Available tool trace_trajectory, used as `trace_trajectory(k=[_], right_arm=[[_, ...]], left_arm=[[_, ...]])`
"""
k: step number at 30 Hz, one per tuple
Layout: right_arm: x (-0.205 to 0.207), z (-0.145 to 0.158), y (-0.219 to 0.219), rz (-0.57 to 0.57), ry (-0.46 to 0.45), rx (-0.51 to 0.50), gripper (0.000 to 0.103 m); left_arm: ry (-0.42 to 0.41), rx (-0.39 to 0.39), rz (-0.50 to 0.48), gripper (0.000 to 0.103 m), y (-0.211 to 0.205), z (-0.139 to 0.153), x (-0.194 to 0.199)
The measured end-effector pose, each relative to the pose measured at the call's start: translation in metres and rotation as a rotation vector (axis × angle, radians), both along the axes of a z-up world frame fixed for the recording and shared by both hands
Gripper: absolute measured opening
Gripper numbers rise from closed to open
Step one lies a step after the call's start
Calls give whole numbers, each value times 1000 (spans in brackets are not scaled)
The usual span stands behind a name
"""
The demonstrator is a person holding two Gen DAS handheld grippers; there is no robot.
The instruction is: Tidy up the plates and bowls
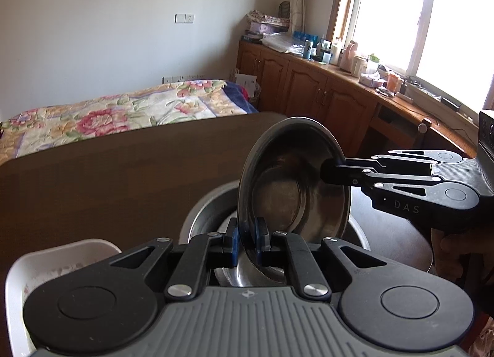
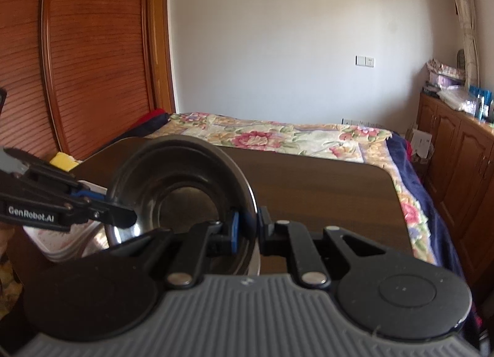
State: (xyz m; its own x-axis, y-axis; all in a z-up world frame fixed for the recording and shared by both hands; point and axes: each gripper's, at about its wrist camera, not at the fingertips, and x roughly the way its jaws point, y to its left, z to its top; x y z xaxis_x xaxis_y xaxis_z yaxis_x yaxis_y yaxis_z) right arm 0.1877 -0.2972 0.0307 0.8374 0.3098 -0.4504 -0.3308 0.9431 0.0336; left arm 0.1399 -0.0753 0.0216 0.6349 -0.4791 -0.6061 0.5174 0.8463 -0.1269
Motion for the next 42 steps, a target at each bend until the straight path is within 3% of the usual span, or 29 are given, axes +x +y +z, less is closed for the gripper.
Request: trace_trajectory(k=[19, 42], right_arm=[[-5, -14, 14, 4, 22, 6, 14], [-8, -28, 17, 2, -22, 39, 17]], left_arm=[[55, -12, 49, 13, 11, -21, 0], [-7, -56, 102, 13, 16, -33, -12]])
